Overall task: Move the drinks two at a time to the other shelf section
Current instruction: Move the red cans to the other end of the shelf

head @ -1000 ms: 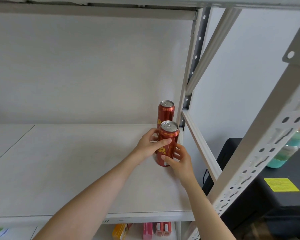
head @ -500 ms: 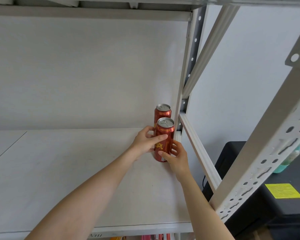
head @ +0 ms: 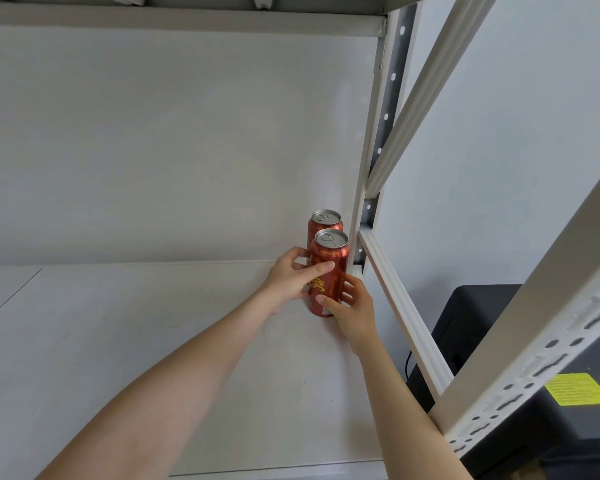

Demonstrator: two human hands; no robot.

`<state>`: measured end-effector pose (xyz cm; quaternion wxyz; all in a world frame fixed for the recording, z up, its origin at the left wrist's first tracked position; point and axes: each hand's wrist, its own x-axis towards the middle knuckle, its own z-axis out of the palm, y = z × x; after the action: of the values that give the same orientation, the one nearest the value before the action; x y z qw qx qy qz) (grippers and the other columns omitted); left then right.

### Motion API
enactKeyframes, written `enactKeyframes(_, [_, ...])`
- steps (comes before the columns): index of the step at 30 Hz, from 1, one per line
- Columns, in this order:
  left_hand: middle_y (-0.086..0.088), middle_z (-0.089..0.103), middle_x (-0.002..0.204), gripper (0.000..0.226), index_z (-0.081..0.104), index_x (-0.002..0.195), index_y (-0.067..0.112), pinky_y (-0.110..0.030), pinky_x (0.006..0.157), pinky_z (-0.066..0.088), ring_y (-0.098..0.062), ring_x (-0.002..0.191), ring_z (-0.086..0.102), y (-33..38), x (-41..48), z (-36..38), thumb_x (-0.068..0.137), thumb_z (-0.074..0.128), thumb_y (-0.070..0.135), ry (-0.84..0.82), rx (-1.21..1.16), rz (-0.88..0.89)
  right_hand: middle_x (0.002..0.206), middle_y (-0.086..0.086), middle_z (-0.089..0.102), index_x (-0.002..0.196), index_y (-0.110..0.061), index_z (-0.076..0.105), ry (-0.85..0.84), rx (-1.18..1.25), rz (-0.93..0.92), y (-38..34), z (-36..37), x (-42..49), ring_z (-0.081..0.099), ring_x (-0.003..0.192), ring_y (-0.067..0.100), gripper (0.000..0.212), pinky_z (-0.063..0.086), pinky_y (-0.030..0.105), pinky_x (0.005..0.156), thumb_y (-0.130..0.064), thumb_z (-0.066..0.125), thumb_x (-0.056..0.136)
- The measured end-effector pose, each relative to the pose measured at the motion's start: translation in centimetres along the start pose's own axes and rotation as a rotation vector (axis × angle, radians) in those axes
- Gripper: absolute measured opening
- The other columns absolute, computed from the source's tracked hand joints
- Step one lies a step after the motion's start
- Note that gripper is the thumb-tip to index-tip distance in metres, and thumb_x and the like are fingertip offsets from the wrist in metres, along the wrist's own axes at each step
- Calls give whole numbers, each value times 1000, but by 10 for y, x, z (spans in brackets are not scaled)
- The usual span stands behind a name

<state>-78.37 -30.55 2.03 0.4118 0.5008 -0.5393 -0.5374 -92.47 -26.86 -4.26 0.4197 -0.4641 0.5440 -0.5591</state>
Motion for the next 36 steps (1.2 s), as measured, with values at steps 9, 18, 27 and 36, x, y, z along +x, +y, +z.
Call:
enactKeyframes(9, [-2,69,100,42,59,116,24,-35,82,56,-10,94,66,-3,-2,-9,82,75,43,-21,135,48,119,-5,62,127,-21,52,80,-106,28,-1,2,-8,60,104,10,61,50,19,81,-28,82,75])
enactKeyframes(18, [-3,67,111,44,63,115,27,-30,91,47,-16,108,63,-22,-46,-57,84,63,58,126,479,141,136,-1,55,138,-21,43,150,-442,-17,-8,-2,-52,52,120,17,65,46,37,97,-37,73,83])
enactKeyframes(27, [-9,60,130,68,57,129,15,-50,100,43,-34,123,53,-54,-148,-106,88,30,62,224,1282,304,153,2,37,150,-19,29,-9,-1099,-256,-27,24,-127,35,139,25,67,31,42,109,-49,49,93])
enactKeyframes(36, [-16,65,126,54,65,119,13,-64,96,44,-37,121,58,-78,-242,-166,76,78,43,349,1497,285,161,6,19,153,-20,16,-223,-1338,-326,-38,67,-197,17,147,28,67,15,46,118,-50,38,97])
